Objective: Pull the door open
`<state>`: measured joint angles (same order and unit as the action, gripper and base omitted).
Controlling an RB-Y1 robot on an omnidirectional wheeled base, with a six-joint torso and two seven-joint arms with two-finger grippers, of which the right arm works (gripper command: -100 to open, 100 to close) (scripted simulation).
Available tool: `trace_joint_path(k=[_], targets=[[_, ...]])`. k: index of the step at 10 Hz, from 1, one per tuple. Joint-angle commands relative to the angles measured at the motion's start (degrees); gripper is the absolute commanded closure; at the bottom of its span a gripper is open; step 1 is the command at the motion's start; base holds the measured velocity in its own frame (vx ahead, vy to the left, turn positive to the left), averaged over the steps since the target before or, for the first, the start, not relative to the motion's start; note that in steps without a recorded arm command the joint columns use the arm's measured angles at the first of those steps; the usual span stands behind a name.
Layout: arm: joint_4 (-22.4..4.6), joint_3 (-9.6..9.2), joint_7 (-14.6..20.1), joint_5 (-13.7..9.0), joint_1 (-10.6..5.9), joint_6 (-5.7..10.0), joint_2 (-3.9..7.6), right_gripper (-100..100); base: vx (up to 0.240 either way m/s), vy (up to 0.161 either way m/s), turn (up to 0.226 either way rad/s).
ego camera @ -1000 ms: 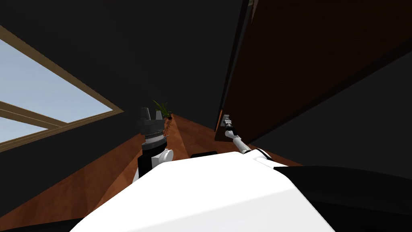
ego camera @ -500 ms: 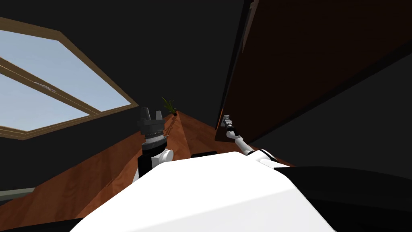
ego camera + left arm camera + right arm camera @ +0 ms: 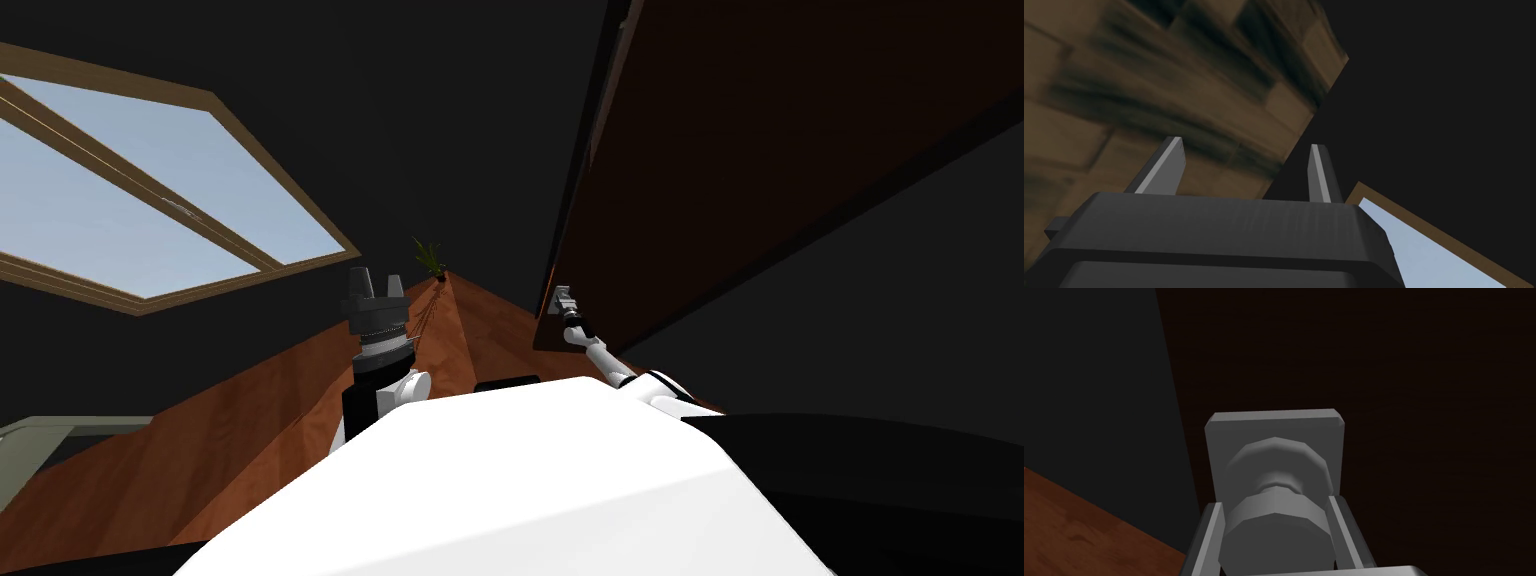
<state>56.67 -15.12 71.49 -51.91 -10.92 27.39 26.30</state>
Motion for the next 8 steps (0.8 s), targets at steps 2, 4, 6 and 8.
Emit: trace_joint_path(k=[2,4,6,8], targets=[[1.3,-1.93,1.5,0.2,0.7,0.12,1.13,100,-0.213,-0.052,0.089],[2.2,-3.33,2.6,0.3,1.13,0.31,2.07,100,-0.217,-0.07,0.097],[2.9,-4.49,3.5,0.4,1.48,0.46,2.85,100,-0.211,-0.094,0.1],[2.8,-4.8,3.7,0.4,1.55,0.39,2.93,100,-0.123,-0.067,0.054]])
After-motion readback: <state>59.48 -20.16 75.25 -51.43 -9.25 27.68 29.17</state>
